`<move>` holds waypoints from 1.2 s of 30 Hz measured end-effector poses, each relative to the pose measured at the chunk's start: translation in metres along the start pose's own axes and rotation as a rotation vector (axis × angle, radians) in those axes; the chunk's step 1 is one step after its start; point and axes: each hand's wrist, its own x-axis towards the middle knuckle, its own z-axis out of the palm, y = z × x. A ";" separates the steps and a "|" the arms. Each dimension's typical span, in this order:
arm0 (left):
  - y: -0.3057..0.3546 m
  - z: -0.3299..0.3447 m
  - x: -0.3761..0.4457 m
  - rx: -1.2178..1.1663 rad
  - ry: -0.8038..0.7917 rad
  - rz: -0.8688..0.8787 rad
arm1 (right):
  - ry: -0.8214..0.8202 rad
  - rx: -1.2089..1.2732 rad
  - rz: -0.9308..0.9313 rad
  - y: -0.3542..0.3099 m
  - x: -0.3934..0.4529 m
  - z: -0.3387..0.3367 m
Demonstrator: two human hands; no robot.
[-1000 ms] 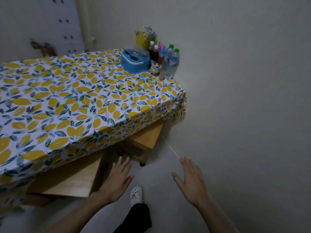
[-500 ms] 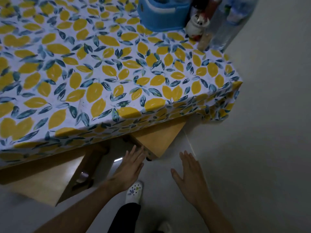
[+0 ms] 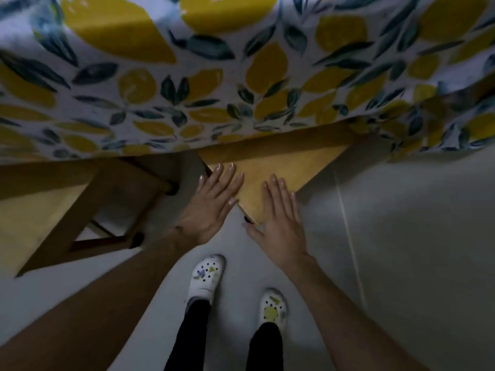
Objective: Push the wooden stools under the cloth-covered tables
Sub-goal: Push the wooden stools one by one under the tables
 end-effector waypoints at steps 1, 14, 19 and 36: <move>0.000 0.003 0.000 0.003 0.013 -0.007 | 0.011 -0.017 -0.007 0.001 0.001 0.003; 0.023 0.019 -0.016 0.011 0.020 -0.075 | 0.132 -0.224 -0.139 0.026 -0.009 0.010; 0.062 0.044 -0.041 0.031 0.078 -0.129 | 0.110 -0.286 -0.296 0.063 -0.029 0.003; 0.046 0.050 -0.061 0.269 0.002 -0.129 | 0.000 -0.188 -0.166 0.100 -0.091 -0.011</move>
